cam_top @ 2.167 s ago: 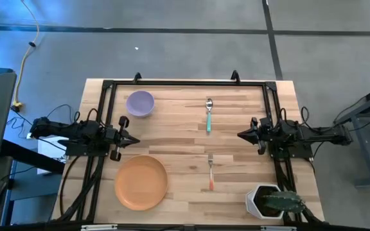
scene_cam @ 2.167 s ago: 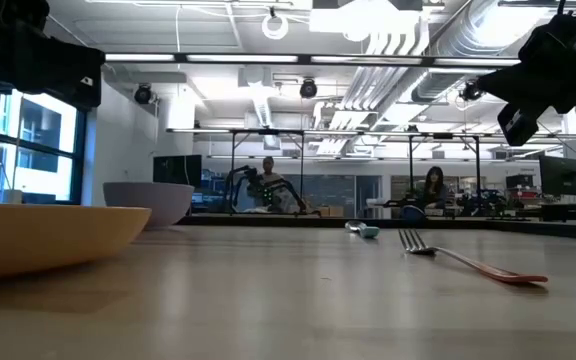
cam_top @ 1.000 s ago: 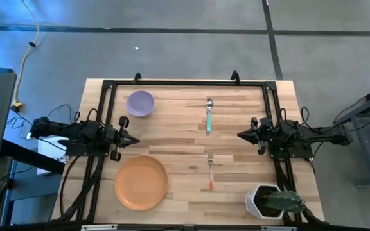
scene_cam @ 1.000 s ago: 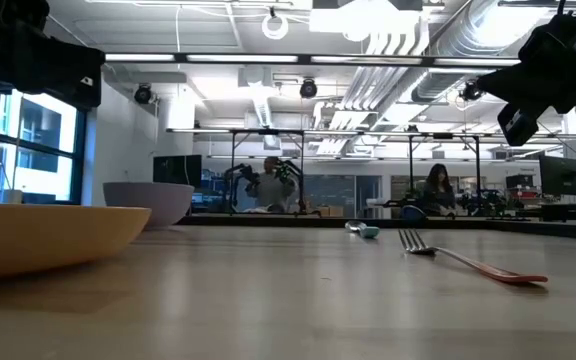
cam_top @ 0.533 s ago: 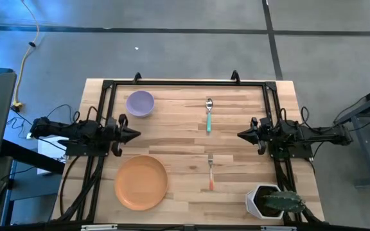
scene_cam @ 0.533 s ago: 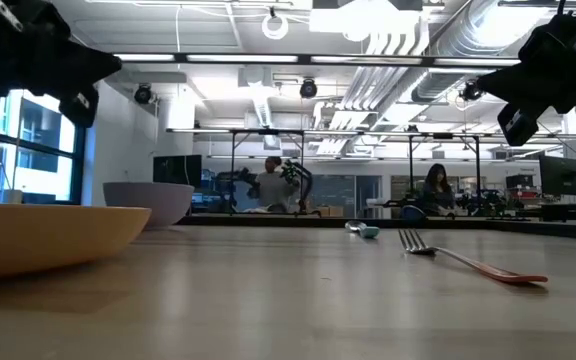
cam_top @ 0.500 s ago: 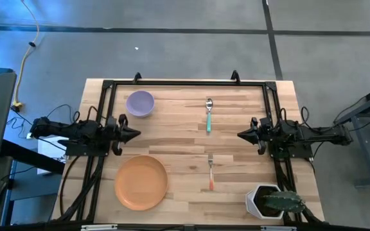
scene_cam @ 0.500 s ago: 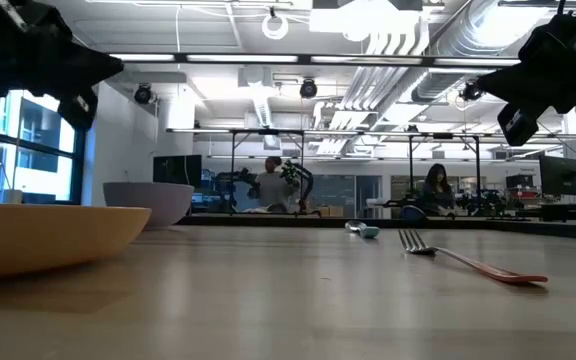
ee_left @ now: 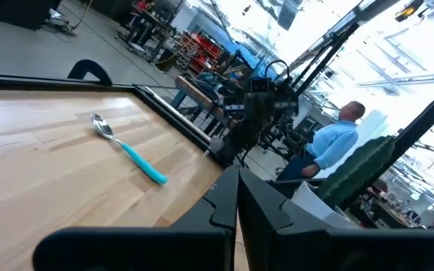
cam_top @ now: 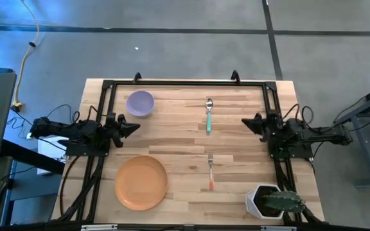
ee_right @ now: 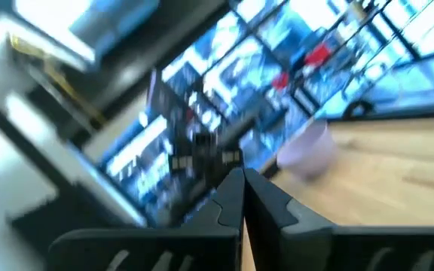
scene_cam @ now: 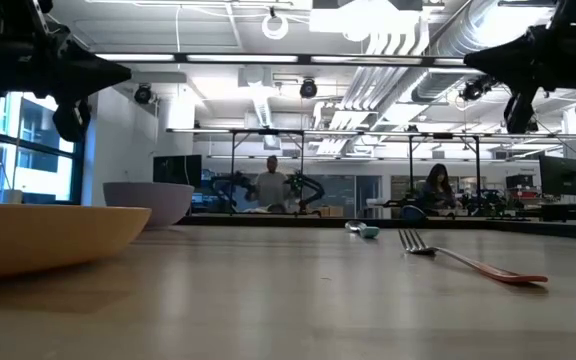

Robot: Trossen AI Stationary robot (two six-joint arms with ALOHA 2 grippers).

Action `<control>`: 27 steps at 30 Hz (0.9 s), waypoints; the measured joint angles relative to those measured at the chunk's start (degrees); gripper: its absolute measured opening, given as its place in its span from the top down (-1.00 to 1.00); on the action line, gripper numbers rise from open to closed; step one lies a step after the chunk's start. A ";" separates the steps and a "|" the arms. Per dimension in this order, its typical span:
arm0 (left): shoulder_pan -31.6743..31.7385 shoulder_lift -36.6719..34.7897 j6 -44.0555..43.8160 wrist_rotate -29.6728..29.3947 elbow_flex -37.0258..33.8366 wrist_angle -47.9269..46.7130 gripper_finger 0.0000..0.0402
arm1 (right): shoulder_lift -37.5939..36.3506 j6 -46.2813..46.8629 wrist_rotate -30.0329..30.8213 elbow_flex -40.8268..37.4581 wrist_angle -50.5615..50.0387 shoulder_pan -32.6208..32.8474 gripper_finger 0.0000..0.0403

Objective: Set table place
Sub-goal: Adjust the orange fork

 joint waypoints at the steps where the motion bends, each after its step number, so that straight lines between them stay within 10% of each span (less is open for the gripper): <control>1: 0.00 0.00 0.00 -0.14 0.00 0.00 1.00 | -0.02 -0.20 0.69 0.00 0.72 0.00 1.00; 13: 0.00 0.00 0.44 -0.18 0.00 0.30 1.00 | 5.56 0.04 7.03 9.46 -9.84 0.76 1.00; 27: 0.00 0.00 3.65 1.42 0.02 0.74 1.00 | 57.16 2.37 22.16 59.79 -58.18 1.12 1.00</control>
